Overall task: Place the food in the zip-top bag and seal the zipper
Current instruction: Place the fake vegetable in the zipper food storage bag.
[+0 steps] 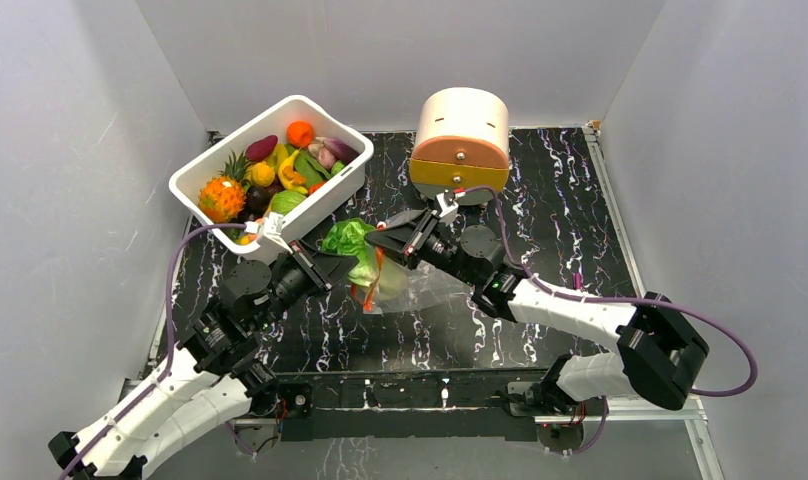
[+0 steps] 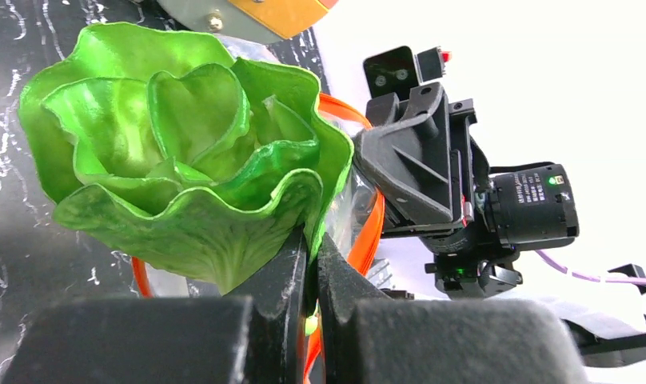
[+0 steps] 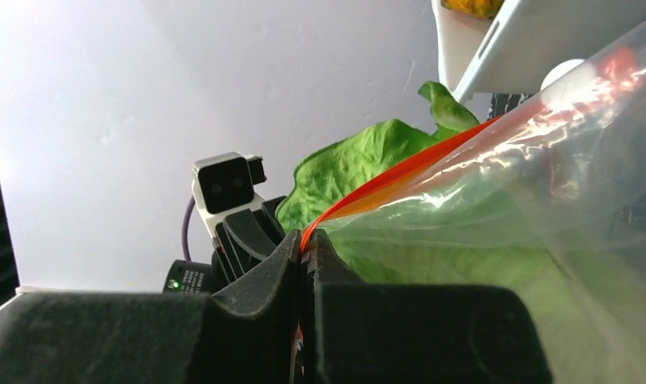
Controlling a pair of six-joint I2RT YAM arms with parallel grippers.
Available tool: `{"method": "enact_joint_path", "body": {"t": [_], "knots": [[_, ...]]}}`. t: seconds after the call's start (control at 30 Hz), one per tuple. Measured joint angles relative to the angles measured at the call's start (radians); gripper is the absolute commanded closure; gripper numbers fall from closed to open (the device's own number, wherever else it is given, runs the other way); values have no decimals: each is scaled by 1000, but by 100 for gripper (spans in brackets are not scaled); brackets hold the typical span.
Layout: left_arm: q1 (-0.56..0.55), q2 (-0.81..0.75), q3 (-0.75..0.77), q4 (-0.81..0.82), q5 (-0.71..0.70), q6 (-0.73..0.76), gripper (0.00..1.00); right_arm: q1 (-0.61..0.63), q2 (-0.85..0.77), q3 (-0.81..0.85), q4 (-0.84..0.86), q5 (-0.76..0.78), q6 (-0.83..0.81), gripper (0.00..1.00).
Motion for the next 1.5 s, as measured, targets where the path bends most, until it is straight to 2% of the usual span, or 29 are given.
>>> {"method": "enact_joint_path", "body": {"t": [0.07,0.13,0.27,0.5,0.6,0.73,0.93,1.0,1.1,1.5], "knots": [[0,7,-10,40,21,-2,97,0,-2,0,11,21,10,100],[0,19,-14,61,39,-3,85,0,-2,2,23,37,16,100],[0,53,1,41,61,7,49,0,-3,15,30,48,16,100],[0,56,100,-59,72,68,29,-10,-58,9,44,54,30,100],[0,39,132,-98,87,80,25,-34,-90,6,52,54,47,100],[0,13,176,-161,108,79,25,-63,-114,6,51,58,47,100],[0,-28,228,-298,77,60,37,-67,-117,6,50,70,47,100],[0,-54,205,-312,68,38,42,-67,-117,6,51,74,47,100],[0,-101,129,-294,74,-35,43,-67,-117,14,49,74,47,100],[0,-13,43,-138,154,-346,26,-67,-117,96,60,43,47,100]]}}
